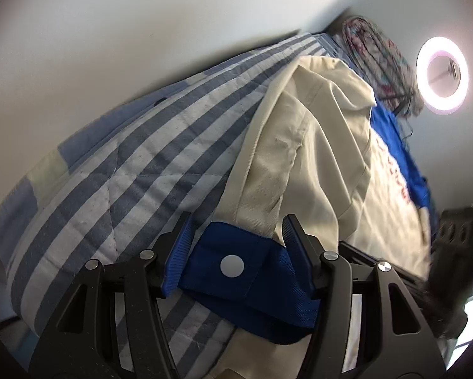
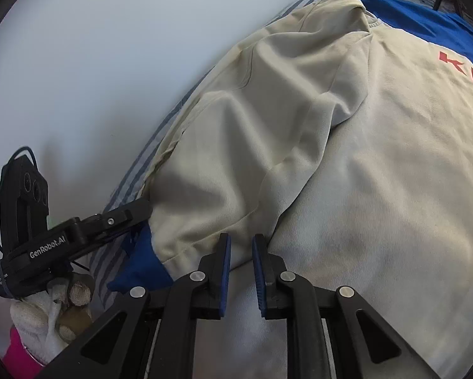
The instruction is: Fold large clothes
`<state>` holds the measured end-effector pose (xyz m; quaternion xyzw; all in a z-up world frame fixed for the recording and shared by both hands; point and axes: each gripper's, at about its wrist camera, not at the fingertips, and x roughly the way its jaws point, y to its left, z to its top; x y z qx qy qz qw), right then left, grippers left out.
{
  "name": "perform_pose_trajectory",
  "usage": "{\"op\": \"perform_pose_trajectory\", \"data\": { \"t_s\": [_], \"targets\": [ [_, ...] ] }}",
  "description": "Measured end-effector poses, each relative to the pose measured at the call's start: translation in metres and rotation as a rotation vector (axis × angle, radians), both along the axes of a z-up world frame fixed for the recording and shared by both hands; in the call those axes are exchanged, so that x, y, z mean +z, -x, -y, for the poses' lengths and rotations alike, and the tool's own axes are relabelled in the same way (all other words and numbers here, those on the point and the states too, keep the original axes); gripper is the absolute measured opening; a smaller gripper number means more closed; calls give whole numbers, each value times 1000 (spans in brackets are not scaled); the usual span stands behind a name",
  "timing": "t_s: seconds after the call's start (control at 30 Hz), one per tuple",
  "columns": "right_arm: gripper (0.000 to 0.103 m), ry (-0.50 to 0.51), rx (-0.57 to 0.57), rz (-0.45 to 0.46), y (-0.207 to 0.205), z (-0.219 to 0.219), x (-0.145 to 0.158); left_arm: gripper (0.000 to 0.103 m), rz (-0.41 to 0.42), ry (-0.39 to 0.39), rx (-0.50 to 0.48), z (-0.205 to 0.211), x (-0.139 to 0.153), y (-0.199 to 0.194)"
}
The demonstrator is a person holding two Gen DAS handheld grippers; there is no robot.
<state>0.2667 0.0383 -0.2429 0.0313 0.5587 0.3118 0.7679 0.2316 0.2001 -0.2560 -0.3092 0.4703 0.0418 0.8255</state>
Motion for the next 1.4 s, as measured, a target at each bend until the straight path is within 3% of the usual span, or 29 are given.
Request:
{"op": "perform_pose_trajectory", "data": {
  "t_s": [0.13,0.23,0.43,0.67,0.77,0.9,1.1,1.33,1.37,1.4],
  "targets": [
    [13,-16,-16,-14,-2,2,0,32,-14,-18,0,3,0,-7],
    [14,-49,-52,-27,-1,13,3,26,13,11,-9,2,4,-8],
    [24,-65,-112,6,-1,34,17,23,177,-94,-35,10,70,9],
    [36,-145,-198,-6,-26,64,46,22,301,-312,-165,40,143,24],
    [46,-172,-221,22,-48,70,72,22,330,-382,-218,55,154,30],
    [53,-204,-232,29,-88,61,101,22,336,-364,-233,63,153,31],
    [54,-185,-241,-7,-136,2,117,22,330,-349,-257,67,147,29],
    [53,-70,-216,-30,-154,-60,94,22,328,-335,-290,66,145,34],
    [41,-52,-208,-30,-154,-65,90,22,328,-337,-292,66,144,34],
    [21,-46,-188,-38,-154,-70,86,22,325,-336,-293,66,144,33]
  ]
}}
